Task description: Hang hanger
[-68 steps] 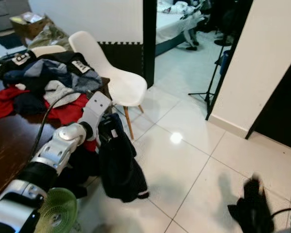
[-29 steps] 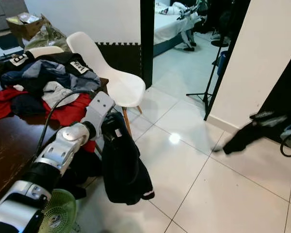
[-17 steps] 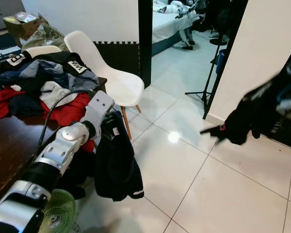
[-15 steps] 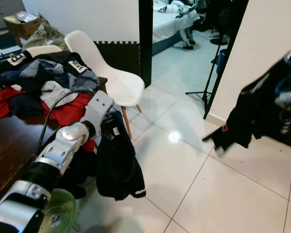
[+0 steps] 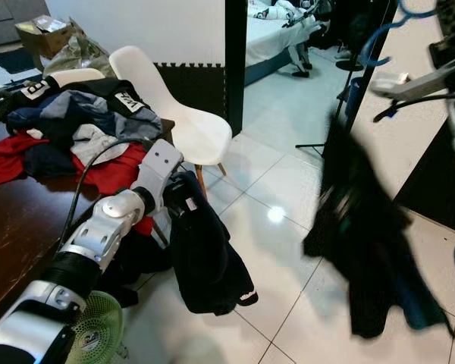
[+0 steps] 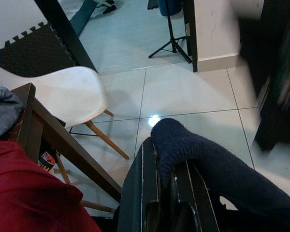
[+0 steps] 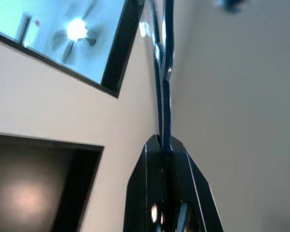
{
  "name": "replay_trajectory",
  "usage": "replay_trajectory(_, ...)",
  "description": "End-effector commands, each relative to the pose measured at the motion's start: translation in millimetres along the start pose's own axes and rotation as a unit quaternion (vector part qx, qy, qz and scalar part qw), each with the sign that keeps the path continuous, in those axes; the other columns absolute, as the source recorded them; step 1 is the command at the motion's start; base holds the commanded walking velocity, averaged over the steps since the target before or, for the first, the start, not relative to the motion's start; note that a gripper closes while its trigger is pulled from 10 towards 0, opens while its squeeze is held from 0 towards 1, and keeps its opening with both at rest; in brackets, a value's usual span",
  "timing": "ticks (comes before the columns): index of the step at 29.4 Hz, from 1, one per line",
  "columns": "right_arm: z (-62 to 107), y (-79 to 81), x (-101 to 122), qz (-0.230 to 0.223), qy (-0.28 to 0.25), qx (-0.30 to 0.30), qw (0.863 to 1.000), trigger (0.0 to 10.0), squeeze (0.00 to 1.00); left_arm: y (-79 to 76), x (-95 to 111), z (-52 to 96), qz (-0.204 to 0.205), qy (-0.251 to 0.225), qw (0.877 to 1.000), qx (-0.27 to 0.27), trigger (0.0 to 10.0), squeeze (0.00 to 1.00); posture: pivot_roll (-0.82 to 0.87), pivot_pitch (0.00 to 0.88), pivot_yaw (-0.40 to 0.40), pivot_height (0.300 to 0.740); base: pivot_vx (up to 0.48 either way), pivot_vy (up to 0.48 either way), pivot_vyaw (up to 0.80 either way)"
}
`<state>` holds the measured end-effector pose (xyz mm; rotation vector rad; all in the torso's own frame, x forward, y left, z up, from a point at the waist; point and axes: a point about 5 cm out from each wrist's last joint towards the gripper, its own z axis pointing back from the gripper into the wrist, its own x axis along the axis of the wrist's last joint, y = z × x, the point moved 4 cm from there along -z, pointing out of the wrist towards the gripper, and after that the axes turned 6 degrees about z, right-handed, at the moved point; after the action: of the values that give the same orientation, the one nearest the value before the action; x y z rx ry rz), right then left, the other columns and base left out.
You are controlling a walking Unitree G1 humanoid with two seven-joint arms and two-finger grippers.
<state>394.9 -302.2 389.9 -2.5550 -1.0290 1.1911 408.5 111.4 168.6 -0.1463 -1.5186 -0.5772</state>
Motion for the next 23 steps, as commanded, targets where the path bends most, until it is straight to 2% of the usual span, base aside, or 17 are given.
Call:
replay_trajectory(1, 7.0, 3.4, 9.7, -0.041, 0.010, -0.007, 0.999, 10.0, 0.00, 0.8, 18.5, -2.0, -0.006, -0.030, 1.000, 0.002, 10.0, 0.00, 0.02, 0.017, -0.043, 0.740, 0.000, 0.000, 0.00)
replay_trajectory(3, 10.4, 6.2, 15.1, -0.053, 0.010, -0.004, 0.999, 10.0, 0.00, 0.4, 18.7, -1.9, -0.006, -0.031, 1.000, 0.002, 10.0, 0.00, 0.02, 0.017, -0.043, 0.740, 0.000, 0.000, 0.00)
replay_trajectory(5, 20.5, 25.3, 18.9, -0.154, 0.048, 0.064, 0.985, 10.0, 0.00, 2.1, 22.1, -0.7, -0.001, -0.039, 0.999, 0.004, 10.0, 0.00, 0.01, 0.019, -0.052, 0.740, 0.000, 0.000, 0.00)
replay_trajectory(6, 20.5, 25.3, 18.9, -0.154, 0.048, 0.064, 0.985, 10.0, 0.00, 2.1, 22.1, -0.7, -0.001, -0.039, 0.999, 0.004, 10.0, 0.00, 0.01, 0.019, -0.052, 0.740, 0.000, 0.000, 0.00)
replay_trajectory(7, 28.1, 38.2, 22.1, -0.226, 0.075, 0.113, 0.965, 10.0, 0.00, 3.9, 25.8, -0.3, 0.004, -0.046, 0.999, 0.006, 10.0, 0.00, 0.01, 0.019, -0.052, 0.740, 0.000, 0.000, 0.00)
replay_trajectory(8, 28.1, 38.2, 22.1, -0.226, 0.075, 0.113, 0.965, 10.0, 0.00, 3.9, 25.8, -0.3, 0.004, -0.046, 0.999, 0.006, 10.0, 0.00, 0.01, 0.019, -0.052, 0.740, 0.000, 0.000, 0.00)
replay_trajectory(9, 38.1, 51.9, 32.3, -0.332, 0.110, 0.169, 0.921, 10.0, 0.00, 8.5, 31.5, 0.0, 0.006, -0.055, 0.998, 0.010, 10.0, 0.00, 0.01, 0.019, -0.057, 0.740, 0.000, 0.000, 0.00)
replay_trajectory(10, 38.1, 51.9, 32.3, -0.332, 0.110, 0.169, 0.921, 10.0, 0.00, 8.5, 31.5, 0.0, 0.006, -0.055, 0.998, 0.010, 10.0, 0.00, 0.01, 0.019, -0.057, 0.740, 0.000, 0.000, 0.00)
replay_trajectory(11, 51.7, 65.3, 54.4, -0.471, 0.145, 0.236, 0.837, 10.0, 0.00, 13.6, 39.4, 0.8, 0.006, -0.066, 0.998, 0.011, 10.0, 0.00, 0.01, 0.019, -0.057, 0.740, 0.000, 0.000, 0.00)
replay_trajectory(12, 51.7, 65.3, 54.4, -0.471, 0.145, 0.236, 0.837, 10.0, 0.00, 13.6, 39.4, 0.8, 0.006, -0.066, 0.998, 0.011, 10.0, 0.00, 0.01, 0.019, -0.057, 0.740, 0.000, 0.000, 0.00)
replay_trajectory(14, 80.0, 68.8, 110.8, -0.679, 0.163, 0.312, 0.644, 10.0, 0.00, 25.4, 50.5, 3.0, -0.008, -0.076, 0.997, 0.011, 10.0, 0.00, 0.01, 0.020, -0.043, 0.740, 0.000, 0.000, 0.00)
replay_trajectory(15, 92.8, 67.7, 129.2, -0.725, 0.169, 0.333, 0.578, 10.0, 0.00, 28.9, 52.5, 3.8, -0.016, -0.075, 0.997, 0.008, 10.0, 0.00, 0.01, 0.020, -0.043, 0.740, 0.000, 0.000, 0.00)
replay_trajectory(18, 92.8, 67.7, 129.2, -0.725, 0.169, 0.333, 0.578, 10.0, 0.00, 28.9, 52.5, 3.8, -0.016, -0.075, 0.997, 0.008, 10.0, 0.00, 0.01, 0.020, -0.043, 0.740, 0.000, 0.000, 0.00)
replay_trajectory(19, 105.1, 67.1, 144.5, -0.752, 0.176, 0.354, 0.528, 10.0, 0.00, 30.0, 52.5, 4.2, -0.023, -0.072, 0.997, 0.004, 10.0, 0.00, 0.01, 0.019, -0.036, 0.740, 0.000, 0.000, -0.80)
replay_trajectory(21, 126.0, 63.0, 168.9, -0.786, 0.200, 0.376, 0.448, 10.0, 0.00, 25.4, 49.2, 3.0, -0.032, -0.064, 0.997, -0.011, 10.0, 0.00, 0.00, 0.020, -0.031, 0.740, 0.000, 0.000, -0.80)
replay_trajectory(22, 131.4, 60.3, 175.6, -0.795, 0.207, 0.380, 0.425, 10.0, 0.00, 23.3, 47.9, 2.4, -0.033, -0.063, 0.997, -0.015, 10.0, 0.00, 0.00, 0.020, -0.031, 0.740, 0.000, 0.000, -0.80)
replay_trajectory(23, 131.4, 60.3, 175.6, -0.795, 0.207, 0.380, 0.425, 10.0, 0.00, 23.3, 47.9, 2.4, -0.033, -0.063, 0.997, -0.015, 10.0, 0.00, 0.00, 0.020, -0.031, 0.740, 0.000, 0.000, -0.80)
